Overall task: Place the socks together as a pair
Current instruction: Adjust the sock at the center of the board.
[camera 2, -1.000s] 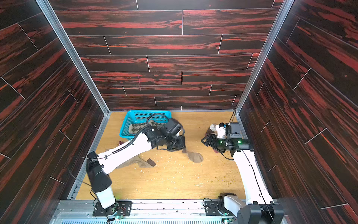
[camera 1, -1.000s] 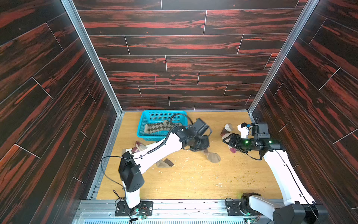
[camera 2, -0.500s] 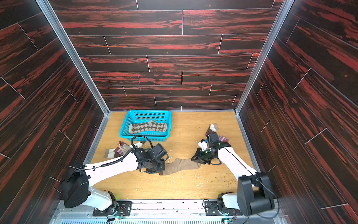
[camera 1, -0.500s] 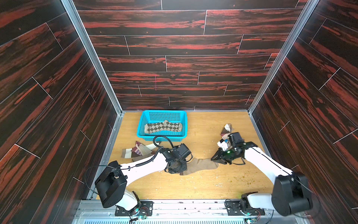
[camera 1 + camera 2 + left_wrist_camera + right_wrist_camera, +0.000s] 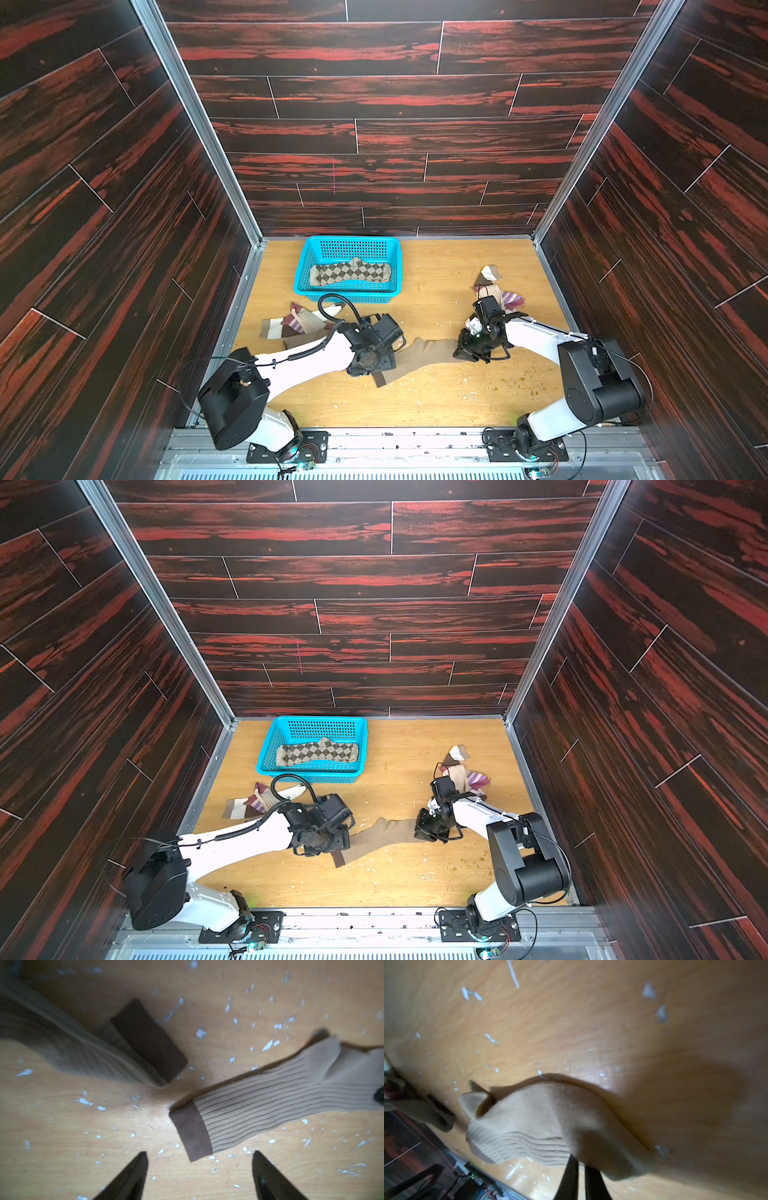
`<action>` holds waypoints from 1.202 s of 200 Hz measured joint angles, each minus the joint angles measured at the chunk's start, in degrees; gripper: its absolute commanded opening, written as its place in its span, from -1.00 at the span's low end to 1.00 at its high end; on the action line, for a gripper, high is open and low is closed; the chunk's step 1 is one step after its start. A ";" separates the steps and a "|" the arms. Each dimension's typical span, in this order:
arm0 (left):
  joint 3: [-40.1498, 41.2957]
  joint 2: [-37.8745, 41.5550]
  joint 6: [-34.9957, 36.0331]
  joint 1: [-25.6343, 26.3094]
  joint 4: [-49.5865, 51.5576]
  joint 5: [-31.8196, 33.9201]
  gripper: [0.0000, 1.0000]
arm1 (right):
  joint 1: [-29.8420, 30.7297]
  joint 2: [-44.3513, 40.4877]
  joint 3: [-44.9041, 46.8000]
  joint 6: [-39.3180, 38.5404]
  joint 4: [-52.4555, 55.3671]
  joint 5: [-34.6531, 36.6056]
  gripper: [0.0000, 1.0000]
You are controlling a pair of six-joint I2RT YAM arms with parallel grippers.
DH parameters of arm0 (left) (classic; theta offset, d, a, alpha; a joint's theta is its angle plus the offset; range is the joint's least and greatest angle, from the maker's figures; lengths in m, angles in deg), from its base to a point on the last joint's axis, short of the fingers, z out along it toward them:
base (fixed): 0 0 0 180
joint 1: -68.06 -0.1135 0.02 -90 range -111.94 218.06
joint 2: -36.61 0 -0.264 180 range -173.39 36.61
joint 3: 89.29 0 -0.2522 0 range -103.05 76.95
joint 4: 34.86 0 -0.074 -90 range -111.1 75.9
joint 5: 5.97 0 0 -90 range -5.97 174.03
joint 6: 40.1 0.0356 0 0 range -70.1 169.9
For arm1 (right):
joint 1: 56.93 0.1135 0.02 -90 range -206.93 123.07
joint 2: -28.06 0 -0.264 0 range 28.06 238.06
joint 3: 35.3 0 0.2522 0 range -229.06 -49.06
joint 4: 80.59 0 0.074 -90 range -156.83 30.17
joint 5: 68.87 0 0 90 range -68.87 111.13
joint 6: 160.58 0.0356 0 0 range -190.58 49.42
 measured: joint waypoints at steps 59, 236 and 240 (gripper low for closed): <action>-3.26 6.60 0.92 -5.62 7.96 6.67 0.66 | -2.49 -6.93 4.52 4.55 -1.29 7.04 -0.46; -15.50 -23.96 21.92 -6.69 17.18 6.19 -0.03 | -2.54 -19.52 -6.36 -3.04 10.84 2.89 0.34; -15.50 -24.26 22.12 -6.69 17.18 6.23 -0.04 | -2.54 -19.39 -6.36 -3.10 10.84 2.82 0.34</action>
